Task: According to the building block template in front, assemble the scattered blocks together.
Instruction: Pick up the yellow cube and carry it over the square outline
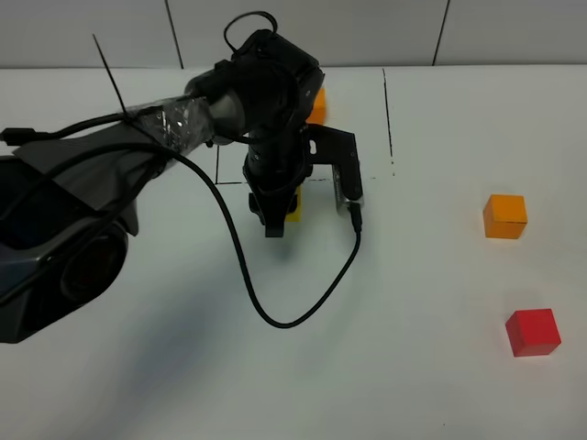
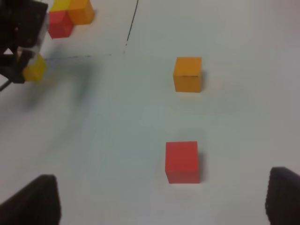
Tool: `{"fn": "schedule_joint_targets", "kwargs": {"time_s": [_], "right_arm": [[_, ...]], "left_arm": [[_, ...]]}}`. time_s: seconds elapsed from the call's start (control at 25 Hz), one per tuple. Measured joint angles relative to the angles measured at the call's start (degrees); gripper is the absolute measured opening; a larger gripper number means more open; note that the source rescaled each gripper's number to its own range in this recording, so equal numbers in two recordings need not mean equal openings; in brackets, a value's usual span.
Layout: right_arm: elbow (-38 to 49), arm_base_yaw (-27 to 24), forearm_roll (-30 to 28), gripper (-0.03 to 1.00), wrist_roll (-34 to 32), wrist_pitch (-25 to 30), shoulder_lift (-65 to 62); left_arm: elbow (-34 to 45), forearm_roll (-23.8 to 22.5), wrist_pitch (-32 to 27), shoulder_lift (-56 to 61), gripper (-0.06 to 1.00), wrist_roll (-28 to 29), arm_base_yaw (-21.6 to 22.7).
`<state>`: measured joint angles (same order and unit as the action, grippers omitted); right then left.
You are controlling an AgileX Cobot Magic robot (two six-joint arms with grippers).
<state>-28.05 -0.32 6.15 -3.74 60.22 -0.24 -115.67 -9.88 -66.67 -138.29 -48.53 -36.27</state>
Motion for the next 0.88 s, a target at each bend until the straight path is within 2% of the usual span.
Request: {"fn": "schedule_joint_targets", "kwargs": {"time_s": [0.4,0.88], "right_arm": [[0.0,0.0,0.0,0.79,0.0,0.0,0.0],[0.0,0.0,0.0,0.79,-0.06,0.0,0.0]], "left_arm": [[-1.27,5.5,2.73,-2.21,0.0,-1.05,-0.14],[-1.27,3.77,3.67,-2.28,0.0,2.01,-0.14]]}}
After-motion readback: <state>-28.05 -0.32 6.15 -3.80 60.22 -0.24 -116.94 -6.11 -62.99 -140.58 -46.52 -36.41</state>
